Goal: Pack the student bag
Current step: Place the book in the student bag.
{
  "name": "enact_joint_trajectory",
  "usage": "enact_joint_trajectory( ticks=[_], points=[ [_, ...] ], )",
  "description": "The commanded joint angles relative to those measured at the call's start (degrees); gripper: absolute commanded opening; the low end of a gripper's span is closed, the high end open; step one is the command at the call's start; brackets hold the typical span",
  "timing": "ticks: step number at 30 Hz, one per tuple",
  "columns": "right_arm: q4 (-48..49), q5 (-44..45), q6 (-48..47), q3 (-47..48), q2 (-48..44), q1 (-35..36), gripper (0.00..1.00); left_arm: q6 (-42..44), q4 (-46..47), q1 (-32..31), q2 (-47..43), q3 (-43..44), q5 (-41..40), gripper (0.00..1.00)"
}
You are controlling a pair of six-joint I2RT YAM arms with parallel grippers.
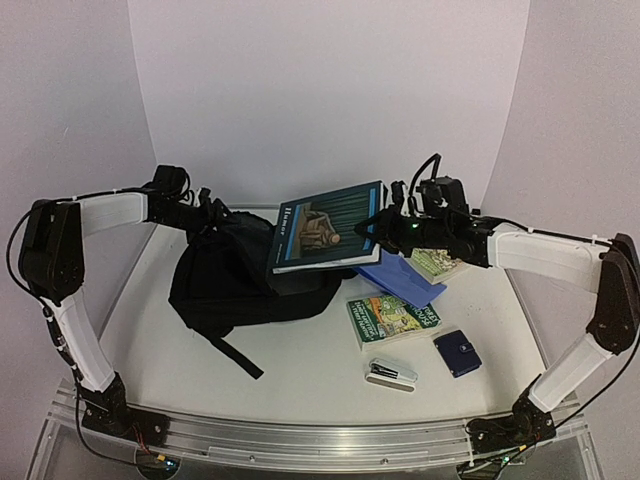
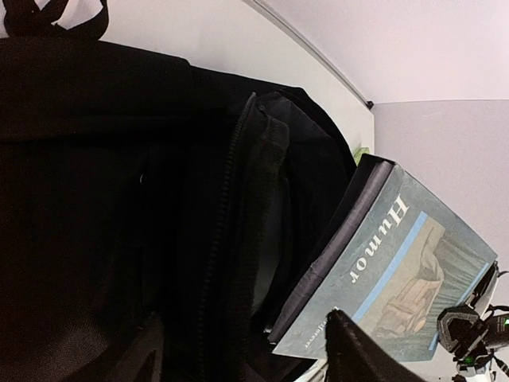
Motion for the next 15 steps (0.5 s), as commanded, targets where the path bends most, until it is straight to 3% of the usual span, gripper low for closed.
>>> enact_joint_trajectory(
  ticks=[1, 4, 6, 15],
  points=[
    [1.3, -2.0, 0.6, 3.4, 1.0, 0.0, 0.12, 0.3, 1.1, 0.0, -0.2, 0.4, 1.1, 0.4],
    [0.2, -1.7, 0.9, 3.6, 1.5, 0.0, 0.12, -0.5, 3.5, -0.1, -1.6, -0.5, 2.7, 0.09],
    [-0.6, -1.4, 1.0, 3.7, 1.7, 0.0, 0.12, -0.4, 4.6, -0.1, -3.5, -0.6, 3.1, 0.0],
    [-2.4, -2.9, 2.0, 3.8, 3.2, -0.1, 0.12, -0.5, 12.6, -0.2, -13.8, -4.0, 10.7, 0.0]
  ],
)
